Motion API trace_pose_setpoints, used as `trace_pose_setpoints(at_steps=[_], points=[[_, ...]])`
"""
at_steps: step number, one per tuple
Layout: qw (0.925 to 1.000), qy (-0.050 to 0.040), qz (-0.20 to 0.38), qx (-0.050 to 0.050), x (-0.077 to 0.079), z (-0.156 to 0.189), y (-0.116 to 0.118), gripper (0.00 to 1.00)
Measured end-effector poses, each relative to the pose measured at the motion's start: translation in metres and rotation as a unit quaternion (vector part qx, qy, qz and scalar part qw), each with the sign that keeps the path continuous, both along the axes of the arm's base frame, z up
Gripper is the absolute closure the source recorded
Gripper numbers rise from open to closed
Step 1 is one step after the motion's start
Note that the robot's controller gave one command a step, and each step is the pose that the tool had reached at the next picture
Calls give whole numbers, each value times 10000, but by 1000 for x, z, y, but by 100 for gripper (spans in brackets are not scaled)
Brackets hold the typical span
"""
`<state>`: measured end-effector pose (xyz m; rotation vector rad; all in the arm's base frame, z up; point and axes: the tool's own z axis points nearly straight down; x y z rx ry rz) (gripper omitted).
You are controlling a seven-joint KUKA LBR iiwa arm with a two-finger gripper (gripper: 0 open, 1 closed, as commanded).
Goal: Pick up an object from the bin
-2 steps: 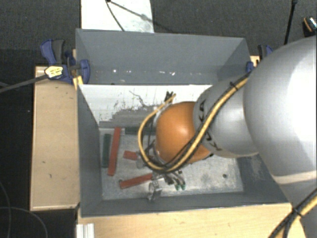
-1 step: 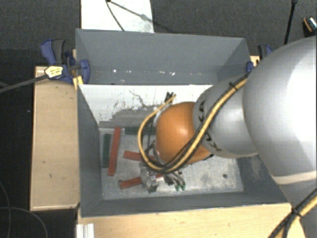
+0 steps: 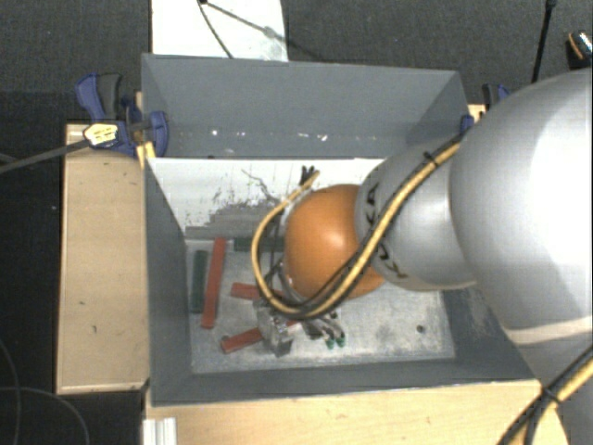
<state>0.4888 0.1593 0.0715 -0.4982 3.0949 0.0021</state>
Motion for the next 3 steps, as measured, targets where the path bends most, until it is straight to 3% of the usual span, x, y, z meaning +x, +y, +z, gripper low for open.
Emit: trace_pose_setpoints(at_steps=[1, 2, 3], points=[[10000, 2, -21, 3, 0, -1, 0, 0], [10000, 15, -39, 0, -1, -1, 0, 100], [10000, -21, 75, 10, 12, 146, 25, 100]])
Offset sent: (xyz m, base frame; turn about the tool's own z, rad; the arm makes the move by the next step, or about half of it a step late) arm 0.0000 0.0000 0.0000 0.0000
